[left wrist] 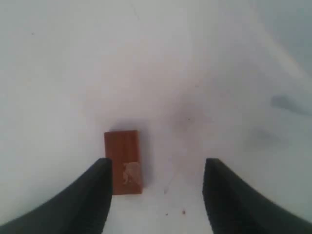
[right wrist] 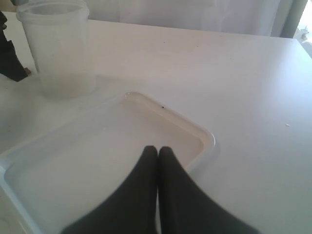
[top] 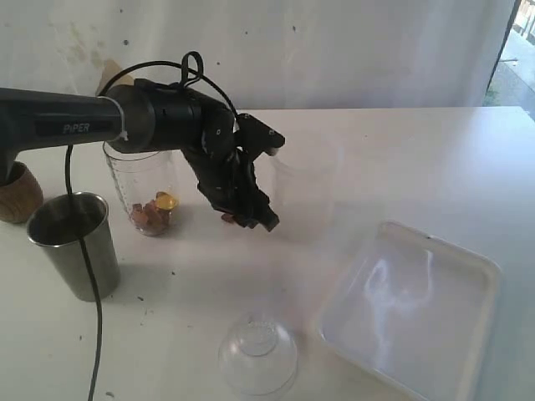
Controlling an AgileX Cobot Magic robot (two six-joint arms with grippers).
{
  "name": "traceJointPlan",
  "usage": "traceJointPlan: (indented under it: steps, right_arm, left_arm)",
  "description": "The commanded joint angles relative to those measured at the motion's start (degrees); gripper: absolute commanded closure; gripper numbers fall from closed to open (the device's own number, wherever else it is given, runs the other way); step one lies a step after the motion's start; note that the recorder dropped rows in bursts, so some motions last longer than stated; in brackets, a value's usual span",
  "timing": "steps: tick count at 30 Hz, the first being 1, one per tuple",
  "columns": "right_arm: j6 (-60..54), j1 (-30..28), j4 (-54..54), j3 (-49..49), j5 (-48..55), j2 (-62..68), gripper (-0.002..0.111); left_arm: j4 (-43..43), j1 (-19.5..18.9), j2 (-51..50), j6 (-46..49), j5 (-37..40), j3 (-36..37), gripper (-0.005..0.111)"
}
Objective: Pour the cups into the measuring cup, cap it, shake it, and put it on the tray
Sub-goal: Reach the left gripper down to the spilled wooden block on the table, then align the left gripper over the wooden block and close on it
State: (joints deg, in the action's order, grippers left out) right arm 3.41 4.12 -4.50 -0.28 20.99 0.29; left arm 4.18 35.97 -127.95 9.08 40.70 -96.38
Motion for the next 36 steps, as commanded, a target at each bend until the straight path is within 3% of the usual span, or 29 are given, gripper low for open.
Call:
traceJointPlan:
  steps: [1,7,14,19,36]
  right_arm:
    - [0.2,-0.1,-0.1,0.3,-0.8,-0.3,0.108]
    - [0.2,-0.1,-0.1,0.3,-0.8,-0.3,0.108]
    - [0.2,-0.1,-0.1,0.3,-0.8,-0.3,0.108]
    - [0.2,-0.1,-0.1,0.3,-0.8,-0.3,0.108]
    - [0.2,-0.1,-0.1,0.3,-0.8,-0.3,0.108]
  left_arm:
    - [4.3,-0.1,-1.0,-4.1,2.1,0.3,0.053]
    - [-0.7,-2.4,-0.7,-1.3,4.0,0.3,0.053]
    - [-1.9,-2.0,3.0,2.6,1.6,-0.5,0.053]
    - [-3.5,-2.0,3.4,3.2,4.5,-3.8,0.053]
    - [-9.8,-2.0,3.3,10.0,7.8,-3.6,0.053]
